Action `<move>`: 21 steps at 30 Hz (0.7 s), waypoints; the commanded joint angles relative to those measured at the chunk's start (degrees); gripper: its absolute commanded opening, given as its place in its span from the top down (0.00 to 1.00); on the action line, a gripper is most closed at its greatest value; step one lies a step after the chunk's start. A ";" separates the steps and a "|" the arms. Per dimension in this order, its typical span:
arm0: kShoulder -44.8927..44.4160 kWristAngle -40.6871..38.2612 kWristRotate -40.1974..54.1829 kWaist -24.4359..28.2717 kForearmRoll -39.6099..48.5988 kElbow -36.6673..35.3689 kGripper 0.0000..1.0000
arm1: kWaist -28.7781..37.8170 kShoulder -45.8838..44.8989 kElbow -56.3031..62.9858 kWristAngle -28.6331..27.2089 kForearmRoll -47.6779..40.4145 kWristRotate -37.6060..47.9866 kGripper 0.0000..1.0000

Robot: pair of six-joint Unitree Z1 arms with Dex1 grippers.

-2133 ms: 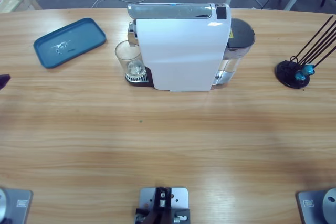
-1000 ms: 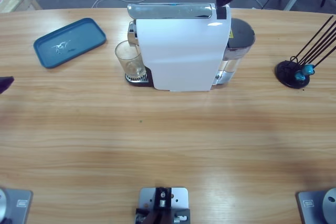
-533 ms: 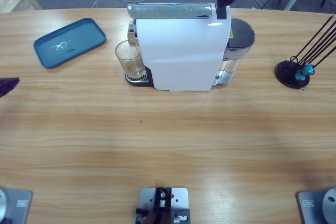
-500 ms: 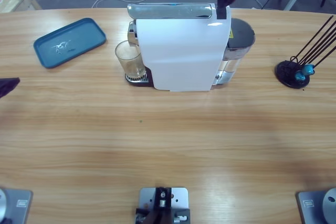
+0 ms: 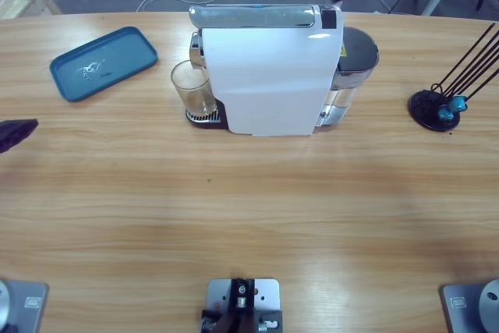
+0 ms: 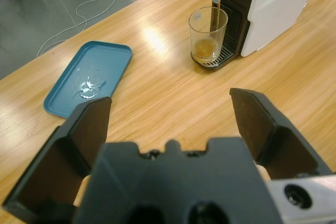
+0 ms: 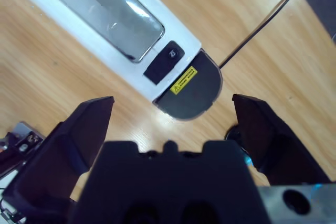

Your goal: Pour coffee

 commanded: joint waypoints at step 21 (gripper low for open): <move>6.42 -3.11 -0.59 -0.25 -1.81 2.21 0.06 | -0.06 -76.00 100.12 8.01 -64.23 5.55 0.00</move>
